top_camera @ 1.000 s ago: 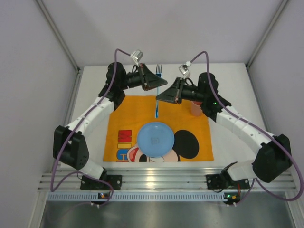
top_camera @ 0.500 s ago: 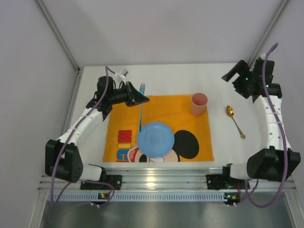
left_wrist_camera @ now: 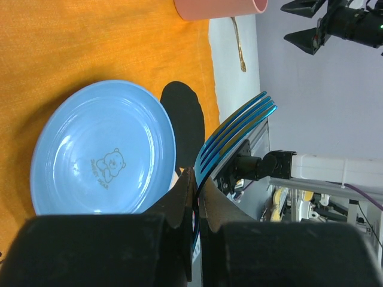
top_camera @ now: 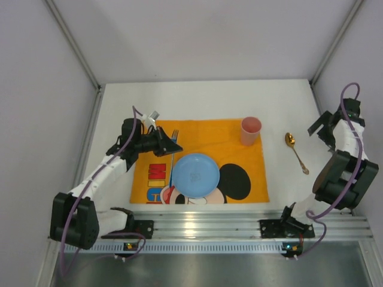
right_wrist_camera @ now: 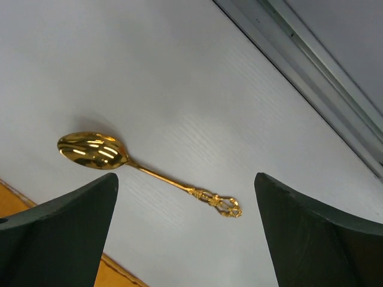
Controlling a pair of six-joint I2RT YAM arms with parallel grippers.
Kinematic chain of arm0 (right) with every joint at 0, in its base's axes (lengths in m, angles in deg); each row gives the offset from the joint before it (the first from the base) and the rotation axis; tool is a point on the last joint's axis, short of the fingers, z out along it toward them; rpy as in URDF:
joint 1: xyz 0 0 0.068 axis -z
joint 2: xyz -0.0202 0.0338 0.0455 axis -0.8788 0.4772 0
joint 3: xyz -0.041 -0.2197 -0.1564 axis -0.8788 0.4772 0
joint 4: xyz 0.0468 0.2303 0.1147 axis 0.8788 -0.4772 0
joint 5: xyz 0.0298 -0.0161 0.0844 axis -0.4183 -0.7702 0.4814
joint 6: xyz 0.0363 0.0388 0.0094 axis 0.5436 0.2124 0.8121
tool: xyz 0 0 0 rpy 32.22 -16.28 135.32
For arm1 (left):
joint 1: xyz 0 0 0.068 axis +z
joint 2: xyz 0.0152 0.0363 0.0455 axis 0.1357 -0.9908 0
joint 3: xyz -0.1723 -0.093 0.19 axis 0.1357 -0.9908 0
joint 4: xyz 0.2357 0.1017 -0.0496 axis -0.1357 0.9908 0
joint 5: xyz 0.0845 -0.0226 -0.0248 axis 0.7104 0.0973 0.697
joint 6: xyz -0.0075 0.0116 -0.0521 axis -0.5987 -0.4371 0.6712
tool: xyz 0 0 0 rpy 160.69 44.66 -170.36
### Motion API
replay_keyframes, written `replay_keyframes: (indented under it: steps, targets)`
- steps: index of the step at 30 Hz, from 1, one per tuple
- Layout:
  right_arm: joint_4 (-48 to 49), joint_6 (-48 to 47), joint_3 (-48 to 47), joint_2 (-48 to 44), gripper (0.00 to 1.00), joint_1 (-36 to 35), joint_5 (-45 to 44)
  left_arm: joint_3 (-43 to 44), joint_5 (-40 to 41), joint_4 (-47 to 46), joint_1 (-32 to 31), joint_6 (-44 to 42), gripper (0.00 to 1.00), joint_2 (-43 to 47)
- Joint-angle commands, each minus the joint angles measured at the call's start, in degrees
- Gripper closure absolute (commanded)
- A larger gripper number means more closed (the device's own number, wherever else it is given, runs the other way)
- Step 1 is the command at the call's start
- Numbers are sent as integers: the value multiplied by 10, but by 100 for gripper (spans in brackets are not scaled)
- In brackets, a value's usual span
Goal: Set the dinner table for one person
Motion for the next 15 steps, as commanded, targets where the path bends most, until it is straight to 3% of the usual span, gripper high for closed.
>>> replay_keyframes:
  steps: [1, 2, 6, 15]
  targets:
    - [87, -69, 34, 8, 4, 21, 62, -10, -4, -22, 5, -5, 100, 30]
    - [100, -74, 47, 13, 4, 21, 122, -10, -5, -19, 5, -8, 100, 30]
    - [156, -85, 106, 32, 5, 22, 228, -9, -10, -6, 7, -13, 100, 27]
    - [223, -82, 165, 48, 7, 23, 287, -9, -15, 25, 8, -27, 100, 28]
